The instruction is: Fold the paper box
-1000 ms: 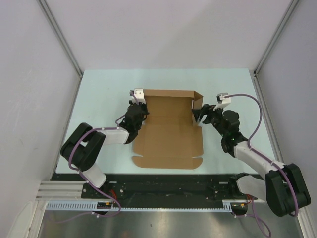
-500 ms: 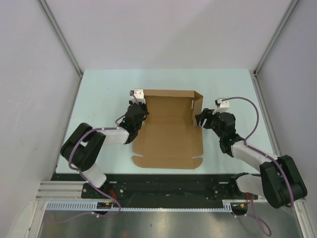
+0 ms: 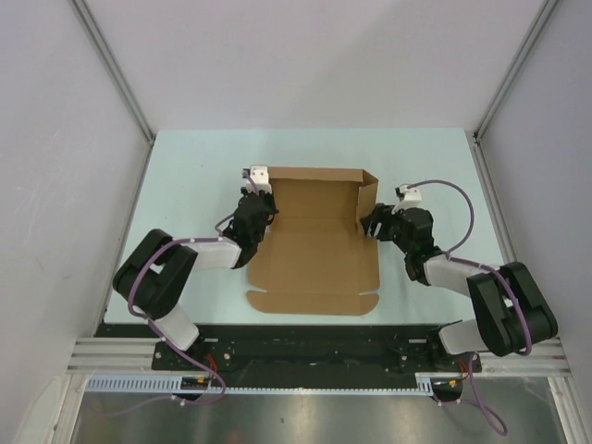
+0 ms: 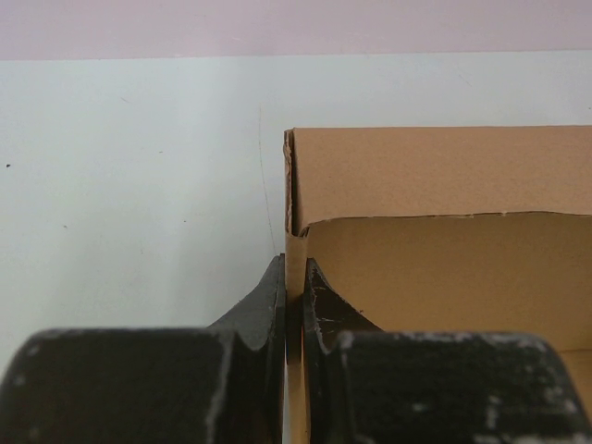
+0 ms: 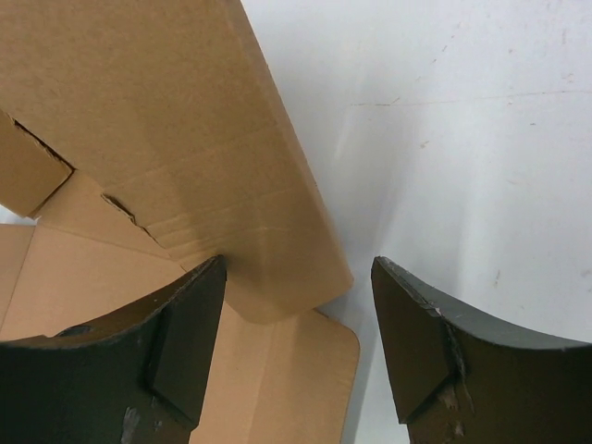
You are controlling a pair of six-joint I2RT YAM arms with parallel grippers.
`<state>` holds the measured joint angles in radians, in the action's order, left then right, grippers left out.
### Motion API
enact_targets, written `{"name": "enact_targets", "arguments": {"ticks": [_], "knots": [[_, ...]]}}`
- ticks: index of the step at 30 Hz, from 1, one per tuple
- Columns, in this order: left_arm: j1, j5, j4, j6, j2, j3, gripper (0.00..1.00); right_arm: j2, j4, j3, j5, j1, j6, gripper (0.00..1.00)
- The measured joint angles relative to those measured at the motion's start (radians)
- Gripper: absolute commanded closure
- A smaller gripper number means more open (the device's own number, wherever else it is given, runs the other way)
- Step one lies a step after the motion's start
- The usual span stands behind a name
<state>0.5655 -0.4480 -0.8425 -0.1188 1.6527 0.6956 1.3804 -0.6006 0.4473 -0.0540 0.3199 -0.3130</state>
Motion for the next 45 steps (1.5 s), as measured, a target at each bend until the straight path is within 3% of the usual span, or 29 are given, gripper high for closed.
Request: {"name": "enact_targets", "arguments": {"ticks": [28,33,45], "knots": [[0.004,-0.002,0.0,0.015,0.0,0.0,1.0,0.233,-0.072,0.163,0.033,0.069,0.06,0.32],[0.004,-0.002,0.0,0.015,0.0,0.0,1.0,0.266,-0.087,0.183,0.117,0.108,0.084,0.38],[0.008,-0.009,0.0,0.023,0.0,0.0,1.0,0.312,-0.061,0.25,0.299,0.151,0.116,0.68]]}}
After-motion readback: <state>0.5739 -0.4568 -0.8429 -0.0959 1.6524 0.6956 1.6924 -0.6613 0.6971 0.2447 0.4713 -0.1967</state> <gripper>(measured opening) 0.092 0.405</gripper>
